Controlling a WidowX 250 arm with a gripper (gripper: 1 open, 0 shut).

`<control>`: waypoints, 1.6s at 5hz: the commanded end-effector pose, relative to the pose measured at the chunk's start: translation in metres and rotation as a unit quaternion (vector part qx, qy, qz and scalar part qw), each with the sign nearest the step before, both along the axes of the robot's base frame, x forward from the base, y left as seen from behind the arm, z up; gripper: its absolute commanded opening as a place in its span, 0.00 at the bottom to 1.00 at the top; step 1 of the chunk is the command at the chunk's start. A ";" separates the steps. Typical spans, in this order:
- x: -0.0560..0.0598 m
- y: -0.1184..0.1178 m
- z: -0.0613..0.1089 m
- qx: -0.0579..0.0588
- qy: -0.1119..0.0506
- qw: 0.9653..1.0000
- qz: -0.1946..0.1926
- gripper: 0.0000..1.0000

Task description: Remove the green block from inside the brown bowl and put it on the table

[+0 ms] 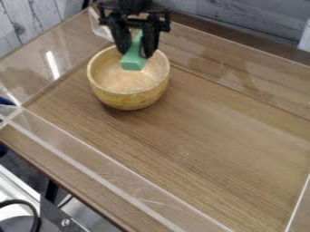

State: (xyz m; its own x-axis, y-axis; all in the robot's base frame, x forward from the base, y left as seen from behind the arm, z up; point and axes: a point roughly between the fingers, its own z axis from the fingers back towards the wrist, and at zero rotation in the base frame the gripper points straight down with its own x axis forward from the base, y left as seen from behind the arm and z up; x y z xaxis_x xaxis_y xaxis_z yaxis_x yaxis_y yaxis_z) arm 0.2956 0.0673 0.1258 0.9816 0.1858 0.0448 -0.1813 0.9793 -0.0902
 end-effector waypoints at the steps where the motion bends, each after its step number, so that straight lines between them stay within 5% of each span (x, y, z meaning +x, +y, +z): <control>1: 0.001 -0.028 0.020 -0.004 -0.028 0.999 -0.035 0.00; 3: 0.000 -0.091 -0.008 -0.002 -0.015 0.995 -0.094 0.00; 6: -0.014 -0.096 -0.076 0.004 0.015 0.992 -0.124 0.00; 8: -0.006 -0.095 -0.082 0.001 0.005 0.991 -0.131 0.00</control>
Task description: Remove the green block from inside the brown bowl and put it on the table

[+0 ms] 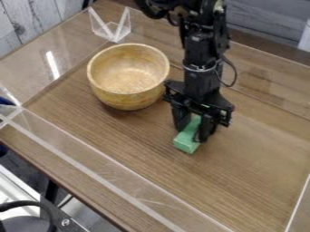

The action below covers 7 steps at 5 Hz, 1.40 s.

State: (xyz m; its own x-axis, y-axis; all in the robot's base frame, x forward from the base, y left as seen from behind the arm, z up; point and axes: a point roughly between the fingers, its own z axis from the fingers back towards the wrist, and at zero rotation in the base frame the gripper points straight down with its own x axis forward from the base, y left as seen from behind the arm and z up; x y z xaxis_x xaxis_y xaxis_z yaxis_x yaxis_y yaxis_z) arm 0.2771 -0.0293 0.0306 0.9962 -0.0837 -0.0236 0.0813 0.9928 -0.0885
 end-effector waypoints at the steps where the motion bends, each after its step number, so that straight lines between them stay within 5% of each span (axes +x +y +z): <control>1: 0.013 0.002 0.016 -0.004 -0.033 0.999 0.001 0.00; 5: 0.013 0.003 0.026 -0.011 -0.049 0.999 -0.008 0.00; 6: 0.012 0.005 0.034 -0.015 -0.051 0.999 -0.006 1.00; 7: 0.012 0.007 0.054 -0.019 -0.069 0.997 -0.002 1.00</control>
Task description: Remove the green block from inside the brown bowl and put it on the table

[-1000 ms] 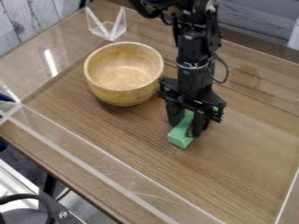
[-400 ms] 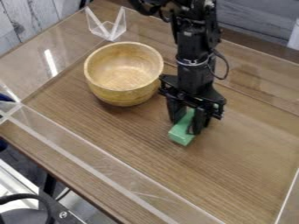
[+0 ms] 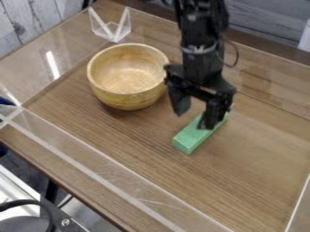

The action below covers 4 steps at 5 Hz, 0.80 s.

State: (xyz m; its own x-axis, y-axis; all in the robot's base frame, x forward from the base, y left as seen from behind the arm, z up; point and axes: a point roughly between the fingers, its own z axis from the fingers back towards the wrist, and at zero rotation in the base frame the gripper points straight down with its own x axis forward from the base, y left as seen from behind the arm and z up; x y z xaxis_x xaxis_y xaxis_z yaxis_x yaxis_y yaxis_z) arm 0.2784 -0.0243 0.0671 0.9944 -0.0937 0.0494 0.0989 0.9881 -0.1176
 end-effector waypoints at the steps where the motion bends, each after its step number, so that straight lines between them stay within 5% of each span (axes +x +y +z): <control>1: 0.013 0.005 0.054 -0.006 -0.064 0.998 0.007 1.00; 3: 0.015 0.028 0.108 -0.004 -0.102 0.995 0.015 1.00; 4: 0.012 0.020 0.094 -0.004 -0.094 0.996 0.002 1.00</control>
